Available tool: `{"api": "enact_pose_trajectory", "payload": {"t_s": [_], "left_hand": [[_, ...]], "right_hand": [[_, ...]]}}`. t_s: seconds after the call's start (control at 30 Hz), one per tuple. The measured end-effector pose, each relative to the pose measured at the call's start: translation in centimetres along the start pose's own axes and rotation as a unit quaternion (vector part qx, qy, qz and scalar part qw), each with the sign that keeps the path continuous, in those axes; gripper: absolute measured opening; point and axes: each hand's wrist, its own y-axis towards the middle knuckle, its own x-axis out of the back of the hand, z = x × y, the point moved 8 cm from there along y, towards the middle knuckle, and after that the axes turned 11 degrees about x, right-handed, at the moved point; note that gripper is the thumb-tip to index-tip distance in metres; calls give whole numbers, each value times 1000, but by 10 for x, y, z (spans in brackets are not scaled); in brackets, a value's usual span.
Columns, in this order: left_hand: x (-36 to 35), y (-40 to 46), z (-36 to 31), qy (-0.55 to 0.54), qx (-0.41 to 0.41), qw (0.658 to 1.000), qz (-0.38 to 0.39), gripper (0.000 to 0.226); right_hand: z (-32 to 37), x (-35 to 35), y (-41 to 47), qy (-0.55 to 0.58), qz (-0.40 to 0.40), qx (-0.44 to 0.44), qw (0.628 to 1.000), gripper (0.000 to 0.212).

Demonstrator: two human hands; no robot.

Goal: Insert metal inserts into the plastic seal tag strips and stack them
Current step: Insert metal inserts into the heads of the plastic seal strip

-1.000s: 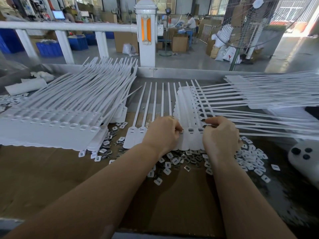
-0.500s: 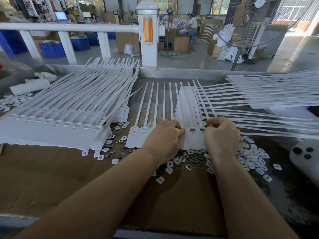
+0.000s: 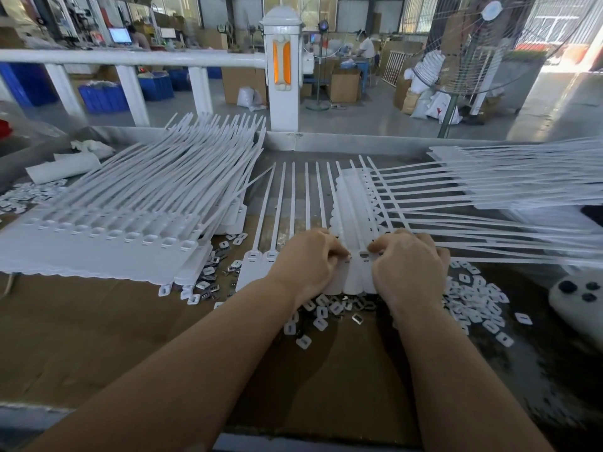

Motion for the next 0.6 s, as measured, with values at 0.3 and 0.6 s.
{"api": "enact_pose_trajectory", "payload": {"t_s": [0.3, 0.6], "left_hand": [[2, 7, -5, 36, 21, 998, -45, 18], [-1, 4, -1, 25, 31, 997, -68, 18]], "right_hand": [[-5, -5, 2, 55, 22, -21, 998, 27], [-5, -2, 1, 47, 4, -40, 998, 18]]}}
